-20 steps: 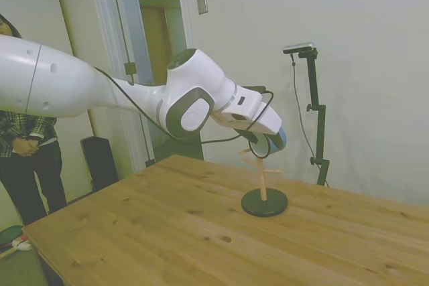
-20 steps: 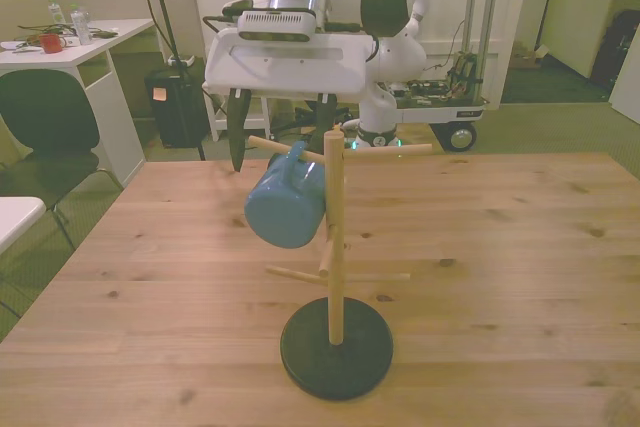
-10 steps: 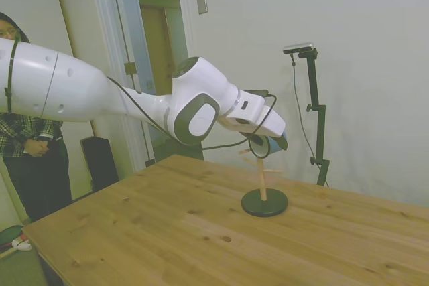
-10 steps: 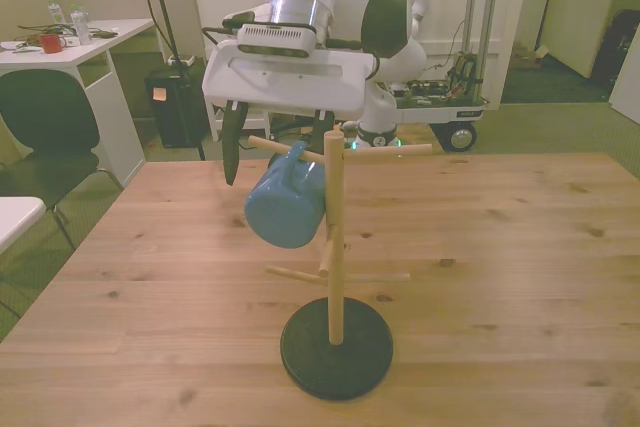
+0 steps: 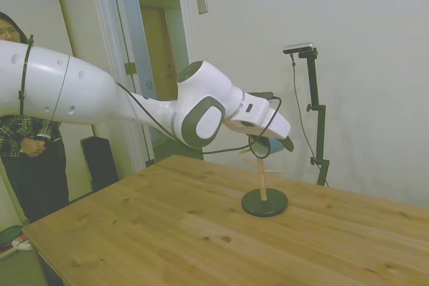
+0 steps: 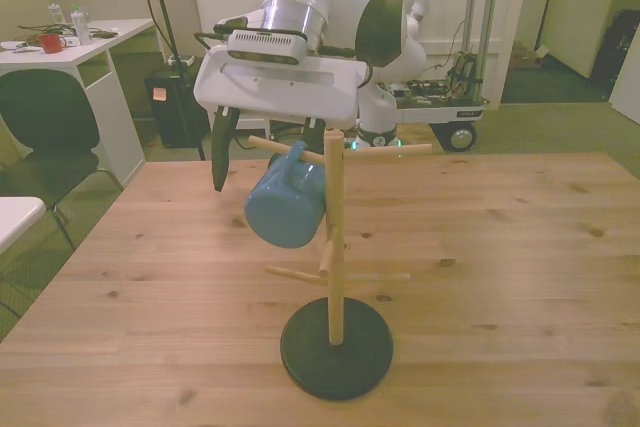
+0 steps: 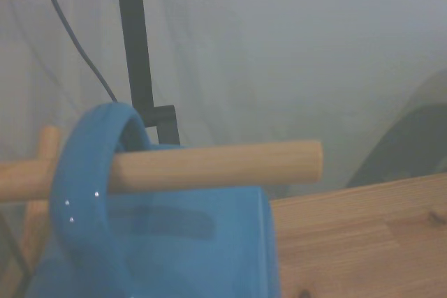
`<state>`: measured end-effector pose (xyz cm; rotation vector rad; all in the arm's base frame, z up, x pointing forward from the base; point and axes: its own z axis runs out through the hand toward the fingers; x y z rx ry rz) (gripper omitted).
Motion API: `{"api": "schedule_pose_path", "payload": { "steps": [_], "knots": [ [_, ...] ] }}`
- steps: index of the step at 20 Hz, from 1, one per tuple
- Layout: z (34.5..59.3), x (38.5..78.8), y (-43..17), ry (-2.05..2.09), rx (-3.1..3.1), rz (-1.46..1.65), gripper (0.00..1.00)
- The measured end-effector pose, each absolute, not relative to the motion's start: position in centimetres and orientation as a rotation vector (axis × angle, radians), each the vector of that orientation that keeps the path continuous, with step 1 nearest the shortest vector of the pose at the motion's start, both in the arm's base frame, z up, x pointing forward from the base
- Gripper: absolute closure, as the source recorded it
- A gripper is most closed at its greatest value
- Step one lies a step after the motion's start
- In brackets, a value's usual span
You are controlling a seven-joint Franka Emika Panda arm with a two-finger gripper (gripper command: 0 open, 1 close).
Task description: Unload the mug
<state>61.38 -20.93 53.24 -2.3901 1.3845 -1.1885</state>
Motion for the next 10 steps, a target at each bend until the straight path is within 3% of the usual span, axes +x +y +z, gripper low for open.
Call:
{"api": "schedule_pose_path", "payload": {
  "steps": [10],
  "knots": [
    [53.14,61.37,-21.11,1.391,-2.388,-1.187,1.00]
  ]
}}
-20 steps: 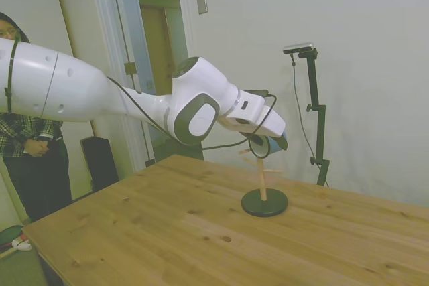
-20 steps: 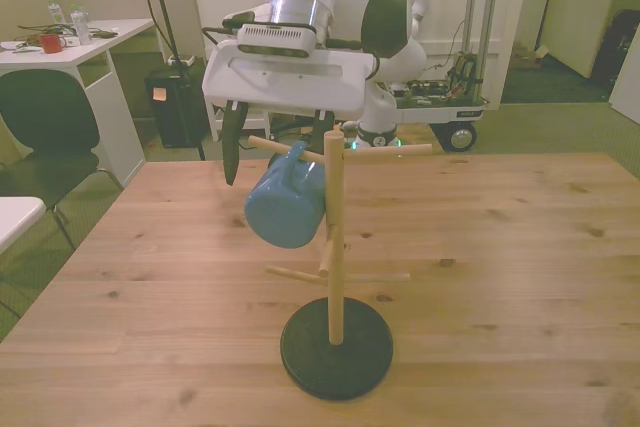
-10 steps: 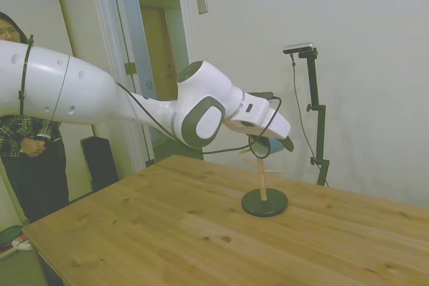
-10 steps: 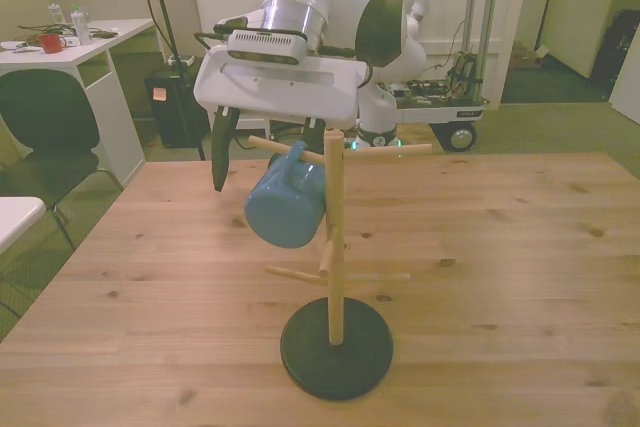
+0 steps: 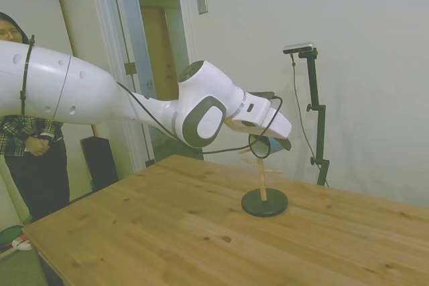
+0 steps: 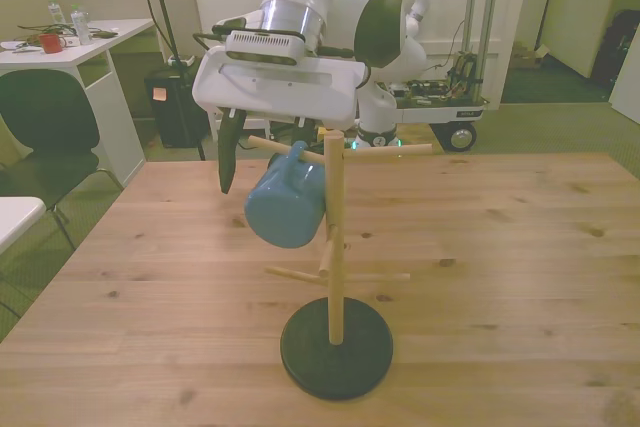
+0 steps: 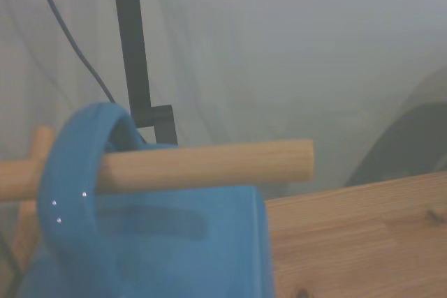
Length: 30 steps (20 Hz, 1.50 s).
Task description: Unload the mug
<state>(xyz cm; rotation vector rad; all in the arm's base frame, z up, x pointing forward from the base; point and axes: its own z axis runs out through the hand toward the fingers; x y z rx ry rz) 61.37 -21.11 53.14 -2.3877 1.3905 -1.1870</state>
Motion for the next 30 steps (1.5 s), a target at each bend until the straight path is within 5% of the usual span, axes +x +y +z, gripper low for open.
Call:
{"api": "schedule_pose_path", "payload": {
  "steps": [30],
  "knots": [
    [55.9,60.6,-19.2,1.342,-2.345,-1.229,1.00]
  ]
}}
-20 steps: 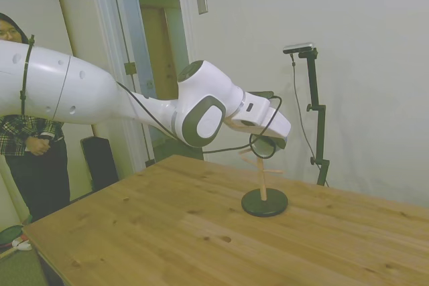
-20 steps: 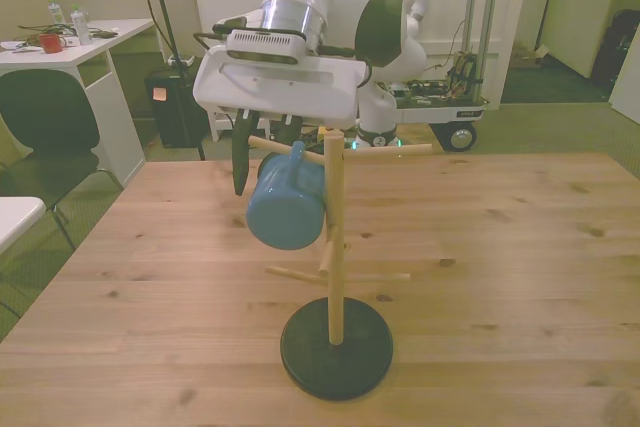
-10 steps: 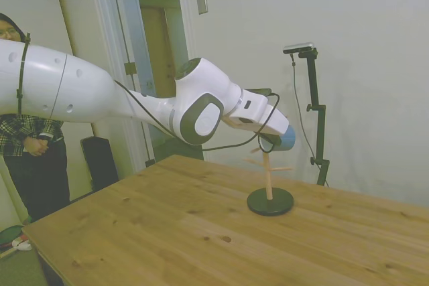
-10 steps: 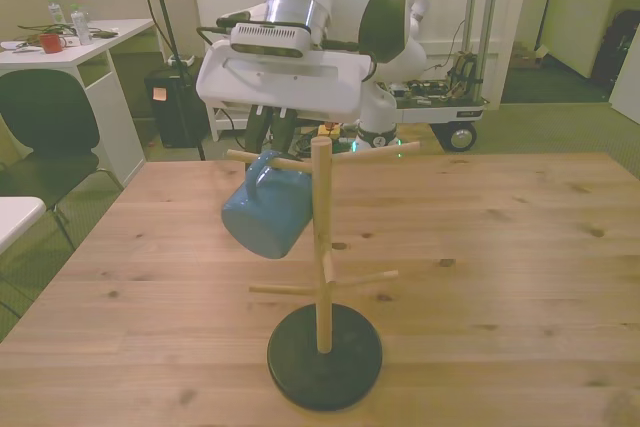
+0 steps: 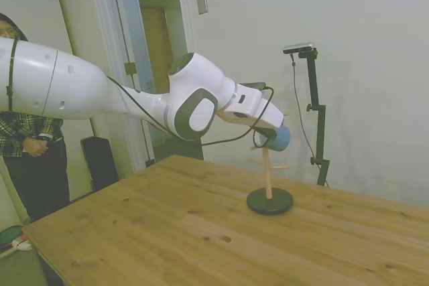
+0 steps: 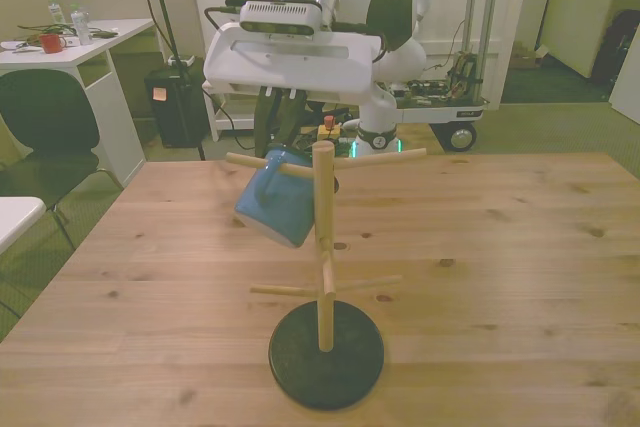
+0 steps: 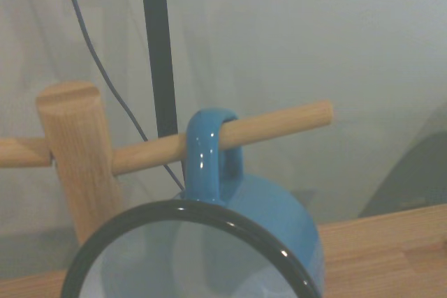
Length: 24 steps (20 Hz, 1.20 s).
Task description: Unload the mug
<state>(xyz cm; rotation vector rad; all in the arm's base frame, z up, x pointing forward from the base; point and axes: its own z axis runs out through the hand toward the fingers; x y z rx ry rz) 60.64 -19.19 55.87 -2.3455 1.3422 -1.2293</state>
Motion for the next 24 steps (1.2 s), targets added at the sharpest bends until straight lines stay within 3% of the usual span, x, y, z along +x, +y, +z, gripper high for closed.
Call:
{"api": "schedule_pose_path", "payload": {
  "steps": [24],
  "knots": [
    [58.4,56.9,-20.7,1.417,-2.186,-1.273,1.00]
  ]
}}
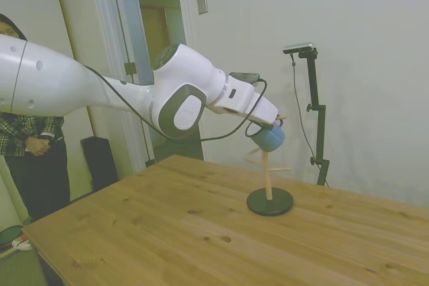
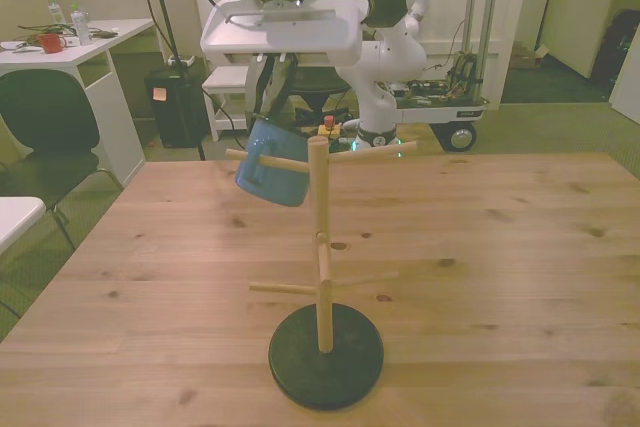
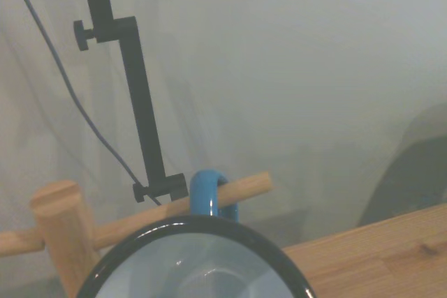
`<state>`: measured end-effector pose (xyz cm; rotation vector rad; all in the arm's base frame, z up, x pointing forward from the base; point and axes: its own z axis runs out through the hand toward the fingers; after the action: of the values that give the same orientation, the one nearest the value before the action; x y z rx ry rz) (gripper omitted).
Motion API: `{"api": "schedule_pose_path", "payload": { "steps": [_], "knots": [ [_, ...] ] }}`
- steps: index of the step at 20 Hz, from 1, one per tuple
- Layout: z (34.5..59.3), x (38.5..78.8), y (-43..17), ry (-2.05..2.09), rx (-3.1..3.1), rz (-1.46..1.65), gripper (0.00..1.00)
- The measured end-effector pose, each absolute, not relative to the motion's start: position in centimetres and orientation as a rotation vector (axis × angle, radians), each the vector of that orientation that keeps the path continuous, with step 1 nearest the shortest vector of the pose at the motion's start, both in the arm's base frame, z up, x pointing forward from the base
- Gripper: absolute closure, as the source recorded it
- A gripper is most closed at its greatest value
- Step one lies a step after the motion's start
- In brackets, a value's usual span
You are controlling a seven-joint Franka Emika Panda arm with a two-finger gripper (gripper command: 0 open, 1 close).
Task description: Unload the mug
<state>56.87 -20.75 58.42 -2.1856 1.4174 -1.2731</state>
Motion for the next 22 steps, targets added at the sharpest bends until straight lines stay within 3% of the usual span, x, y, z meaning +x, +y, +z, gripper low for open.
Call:
{"api": "schedule_pose_path", "payload": {
  "steps": [7,13,18,22],
  "knots": [
    [59.1,55.9,-24.0,1.496,-2.109,-1.287,1.00],
    [58.6,52.3,-30.4,1.673,-2.051,-1.236,1.00],
    [56.5,48.5,-31.1,1.726,-2.049,-1.025,1.00],
    [53.3,46.3,-30.3,1.687,-1.996,-0.883,1.00]
  ]
}}
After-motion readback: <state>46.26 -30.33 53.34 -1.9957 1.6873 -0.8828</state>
